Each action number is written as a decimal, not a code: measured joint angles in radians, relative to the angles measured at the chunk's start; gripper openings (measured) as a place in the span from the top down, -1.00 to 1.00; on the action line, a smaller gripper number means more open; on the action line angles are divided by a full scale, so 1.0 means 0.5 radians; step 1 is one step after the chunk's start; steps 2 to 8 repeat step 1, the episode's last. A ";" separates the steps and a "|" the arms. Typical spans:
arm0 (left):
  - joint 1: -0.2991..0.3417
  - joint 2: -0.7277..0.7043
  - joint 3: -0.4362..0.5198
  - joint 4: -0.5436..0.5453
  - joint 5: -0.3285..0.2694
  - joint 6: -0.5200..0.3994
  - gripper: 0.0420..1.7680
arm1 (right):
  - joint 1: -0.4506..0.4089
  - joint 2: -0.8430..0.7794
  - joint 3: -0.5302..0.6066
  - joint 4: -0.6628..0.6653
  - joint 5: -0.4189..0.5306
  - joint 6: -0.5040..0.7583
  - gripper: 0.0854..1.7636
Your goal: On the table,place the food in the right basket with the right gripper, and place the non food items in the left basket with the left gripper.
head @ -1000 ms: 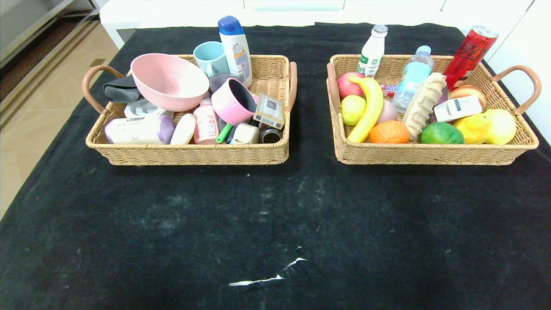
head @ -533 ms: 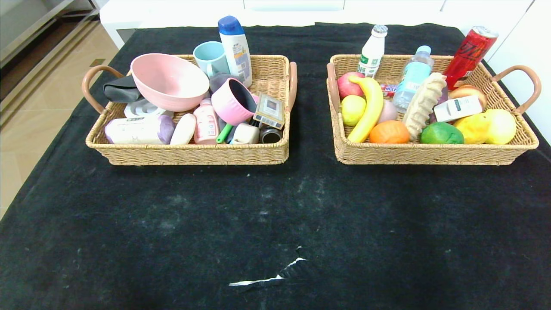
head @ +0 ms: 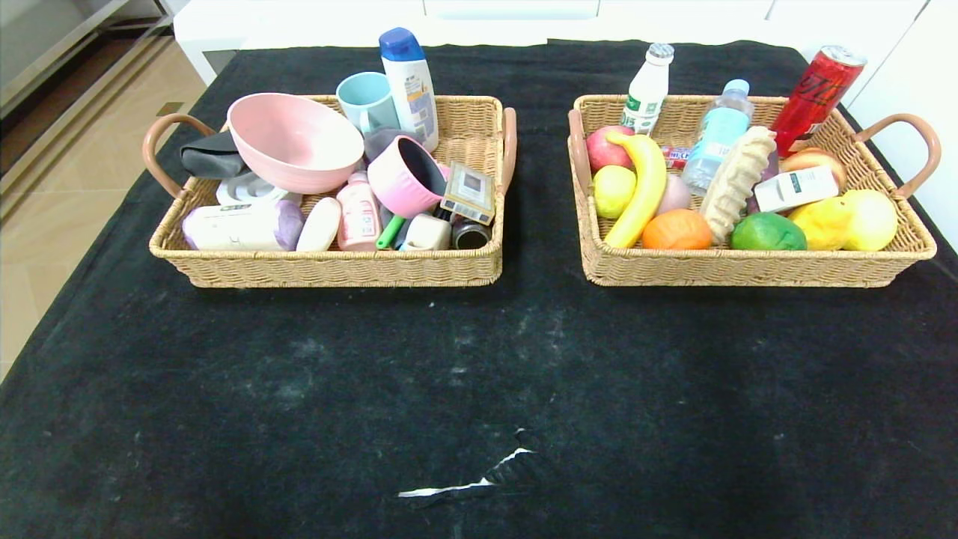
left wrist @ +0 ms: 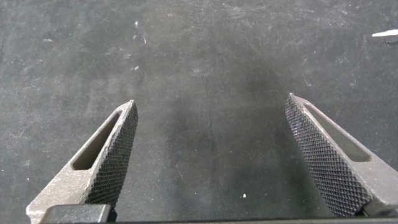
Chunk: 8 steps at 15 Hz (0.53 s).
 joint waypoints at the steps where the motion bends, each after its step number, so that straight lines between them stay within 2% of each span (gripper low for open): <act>1: 0.000 0.001 0.000 0.000 0.000 -0.024 -0.94 | 0.002 0.000 0.000 -0.002 -0.003 0.012 -0.92; 8: 0.000 0.001 0.000 0.000 0.000 -0.024 -0.94 | 0.002 0.000 0.000 -0.002 -0.003 0.012 -0.92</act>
